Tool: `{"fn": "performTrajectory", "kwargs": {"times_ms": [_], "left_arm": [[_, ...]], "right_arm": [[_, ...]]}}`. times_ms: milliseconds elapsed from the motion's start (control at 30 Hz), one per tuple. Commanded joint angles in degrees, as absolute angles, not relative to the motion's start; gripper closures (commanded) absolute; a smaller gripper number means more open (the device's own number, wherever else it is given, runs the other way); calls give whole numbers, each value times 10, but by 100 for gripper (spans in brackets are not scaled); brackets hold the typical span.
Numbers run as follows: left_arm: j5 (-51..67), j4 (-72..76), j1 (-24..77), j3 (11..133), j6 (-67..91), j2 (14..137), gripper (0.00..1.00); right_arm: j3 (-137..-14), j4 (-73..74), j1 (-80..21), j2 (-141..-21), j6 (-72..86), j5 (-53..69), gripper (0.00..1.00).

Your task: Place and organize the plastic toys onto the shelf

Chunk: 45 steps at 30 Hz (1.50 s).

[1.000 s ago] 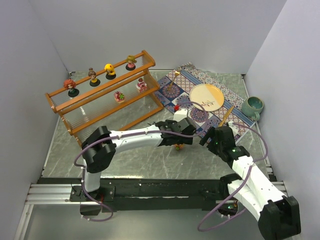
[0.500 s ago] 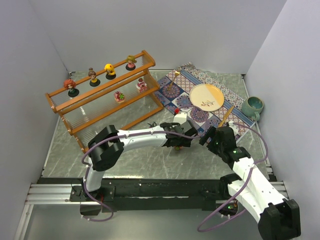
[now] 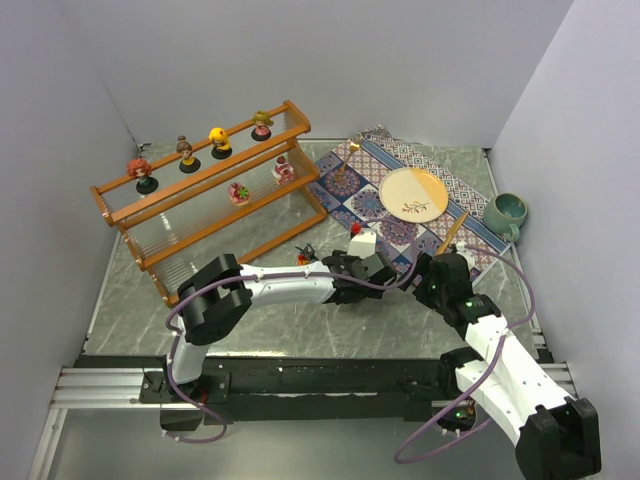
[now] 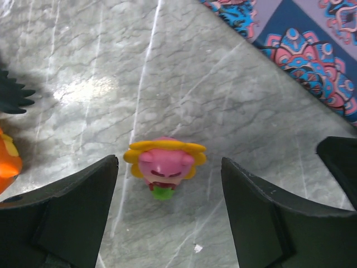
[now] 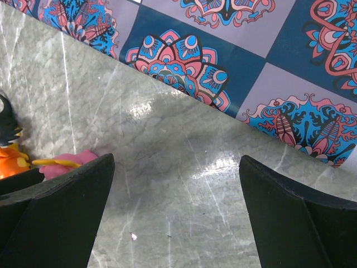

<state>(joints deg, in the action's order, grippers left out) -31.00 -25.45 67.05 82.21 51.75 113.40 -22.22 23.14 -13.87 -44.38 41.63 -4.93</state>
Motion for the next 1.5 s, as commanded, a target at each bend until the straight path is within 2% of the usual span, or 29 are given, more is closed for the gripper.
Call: {"fn": "performTrajectory", "kwargs": {"times_ms": [0, 633, 900, 1167, 1267, 1467], "left_arm": [[-330, -233, 677, 830, 512, 1130, 22], [-342, -236, 677, 837, 526, 1158, 29], [-348, -237, 677, 828, 532, 1148, 40], [-372, -267, 678, 841, 539, 1122, 64], [-390, -286, 677, 852, 540, 1108, 67], [-442, -338, 673, 884, 534, 1069, 66]], "right_arm": [[-218, 211, -135, -441, 409, -51, 0], [-215, 209, -135, -435, 406, -44, 0], [-214, 207, -135, -431, 406, -42, 0], [-214, 207, -135, -429, 402, -37, 0], [-216, 207, -135, -430, 400, -36, 0], [-220, 205, -135, -427, 391, -36, 0]]}}
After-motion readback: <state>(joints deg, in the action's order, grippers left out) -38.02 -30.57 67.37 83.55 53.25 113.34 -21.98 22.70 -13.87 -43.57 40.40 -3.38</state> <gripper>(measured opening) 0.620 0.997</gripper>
